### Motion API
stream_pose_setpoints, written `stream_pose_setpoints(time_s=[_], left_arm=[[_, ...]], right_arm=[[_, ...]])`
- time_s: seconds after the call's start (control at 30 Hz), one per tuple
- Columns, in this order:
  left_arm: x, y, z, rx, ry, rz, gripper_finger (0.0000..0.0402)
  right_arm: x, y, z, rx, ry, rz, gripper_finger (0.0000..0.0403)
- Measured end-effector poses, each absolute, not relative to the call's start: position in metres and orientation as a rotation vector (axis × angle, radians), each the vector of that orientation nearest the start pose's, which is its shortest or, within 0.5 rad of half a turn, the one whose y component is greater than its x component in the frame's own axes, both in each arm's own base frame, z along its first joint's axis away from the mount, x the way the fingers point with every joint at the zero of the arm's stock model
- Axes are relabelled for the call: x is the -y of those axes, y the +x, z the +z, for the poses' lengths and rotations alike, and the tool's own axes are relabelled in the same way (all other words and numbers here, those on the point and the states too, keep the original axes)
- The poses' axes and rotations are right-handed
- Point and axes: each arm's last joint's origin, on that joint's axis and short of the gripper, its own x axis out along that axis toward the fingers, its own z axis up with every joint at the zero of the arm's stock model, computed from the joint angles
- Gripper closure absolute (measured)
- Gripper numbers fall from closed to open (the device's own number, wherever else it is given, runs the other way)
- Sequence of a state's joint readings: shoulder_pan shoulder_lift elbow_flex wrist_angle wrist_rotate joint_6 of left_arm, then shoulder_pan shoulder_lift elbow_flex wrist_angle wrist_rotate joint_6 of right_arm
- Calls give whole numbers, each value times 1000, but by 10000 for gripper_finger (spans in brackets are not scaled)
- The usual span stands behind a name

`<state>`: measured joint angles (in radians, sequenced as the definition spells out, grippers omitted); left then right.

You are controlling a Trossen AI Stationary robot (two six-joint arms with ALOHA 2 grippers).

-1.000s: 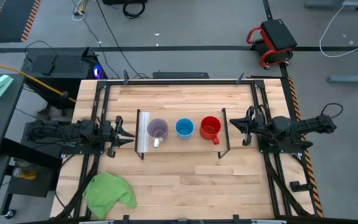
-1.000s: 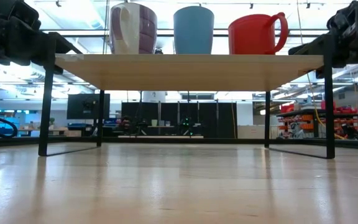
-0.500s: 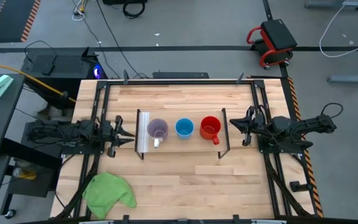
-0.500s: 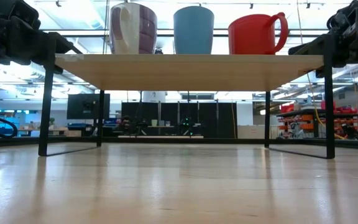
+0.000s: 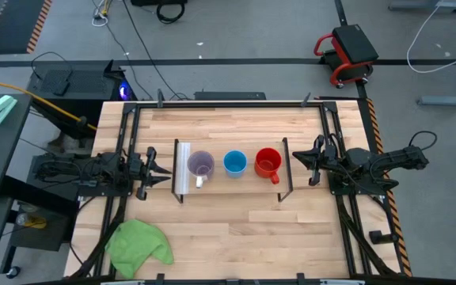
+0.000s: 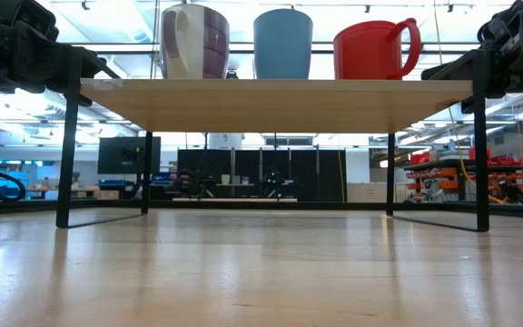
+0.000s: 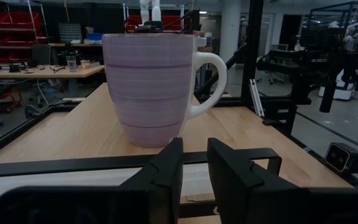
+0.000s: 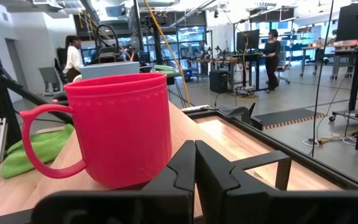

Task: Stack small to large cups/mugs on shelf
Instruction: Return to home position

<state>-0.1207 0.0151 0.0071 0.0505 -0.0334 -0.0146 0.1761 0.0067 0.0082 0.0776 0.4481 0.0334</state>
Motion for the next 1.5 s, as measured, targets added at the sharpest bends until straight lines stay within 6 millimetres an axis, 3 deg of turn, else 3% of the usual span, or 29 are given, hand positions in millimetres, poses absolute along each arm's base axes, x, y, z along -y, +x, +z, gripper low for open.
stream_pose_setpoints(time_s=[1.5], left_arm=[[11, 97, 170, 44, -18, -88, 315]], right_arm=[[-4, 95, 173, 81, 58, -270, 388]])
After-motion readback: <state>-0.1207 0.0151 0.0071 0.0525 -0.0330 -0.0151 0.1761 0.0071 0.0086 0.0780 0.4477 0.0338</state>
